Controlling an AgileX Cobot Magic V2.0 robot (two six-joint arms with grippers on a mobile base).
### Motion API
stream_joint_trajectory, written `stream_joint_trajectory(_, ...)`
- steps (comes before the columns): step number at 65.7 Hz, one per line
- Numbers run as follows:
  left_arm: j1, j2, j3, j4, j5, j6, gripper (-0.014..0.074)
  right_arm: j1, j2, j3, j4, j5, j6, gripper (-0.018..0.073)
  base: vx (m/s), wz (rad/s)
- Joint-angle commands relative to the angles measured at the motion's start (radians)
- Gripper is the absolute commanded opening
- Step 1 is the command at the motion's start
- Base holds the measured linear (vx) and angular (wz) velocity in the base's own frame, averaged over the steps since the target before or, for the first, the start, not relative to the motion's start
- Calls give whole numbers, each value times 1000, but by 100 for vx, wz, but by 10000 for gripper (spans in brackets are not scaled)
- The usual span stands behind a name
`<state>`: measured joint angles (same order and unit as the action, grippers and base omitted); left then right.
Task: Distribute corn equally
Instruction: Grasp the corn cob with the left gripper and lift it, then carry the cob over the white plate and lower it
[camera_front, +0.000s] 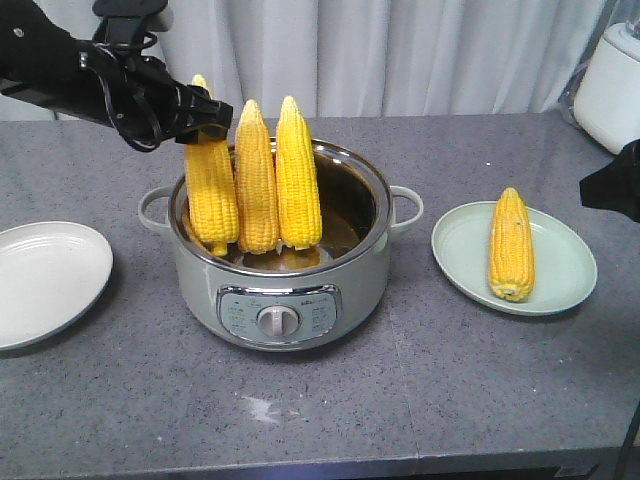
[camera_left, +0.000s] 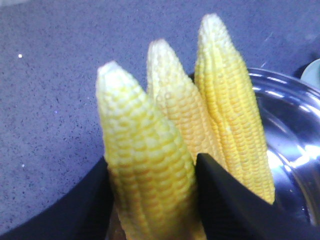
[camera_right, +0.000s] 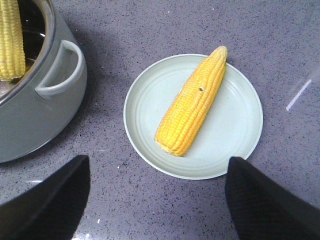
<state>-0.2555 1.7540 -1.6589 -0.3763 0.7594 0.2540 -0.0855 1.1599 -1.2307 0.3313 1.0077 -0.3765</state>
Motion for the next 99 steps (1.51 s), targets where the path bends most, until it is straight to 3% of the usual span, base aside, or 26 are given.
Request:
stream_joint_trajectory(1, -1, -95, -32, -18, -50, 8, -6, 0, -21, -25, 18, -50, -11, 546, 0, 0)
stream_joint_trajectory(13, -1, -183, -32, 38, -41, -31, -6, 0, -21, -25, 18, -45, -11, 546, 0, 0)
stream_joint_trajectory(27, 14, -271, -32, 266, -11, -176, -6, 0, -21, -25, 18, -44, -11, 546, 0, 0)
stream_joint_trajectory(33, 31, -284, -32, 376, 57, -227, -6, 0, -21, -25, 19, -44, -11, 546, 0, 0)
stream_joint_trajectory(42, 56, -278, -32, 464, 187, -254, -3, 0, -21, -25, 20, -44, -11, 546, 0, 0)
stream_joint_trajectory(54, 102, -247, -31, 477, 314, -254, 0, 0, -21, -25, 20, -46, -11, 546, 0, 0)
stream_joint_trajectory(75, 202, -96, -31, 478, 426, -245, 0, 0, -21, -25, 23, -43, -11, 546, 0, 0)
stream_joint_trajectory(99, 252, 30, -31, 478, 432, -254, 3, 0, -21, -25, 23, -42, -11, 546, 0, 0)
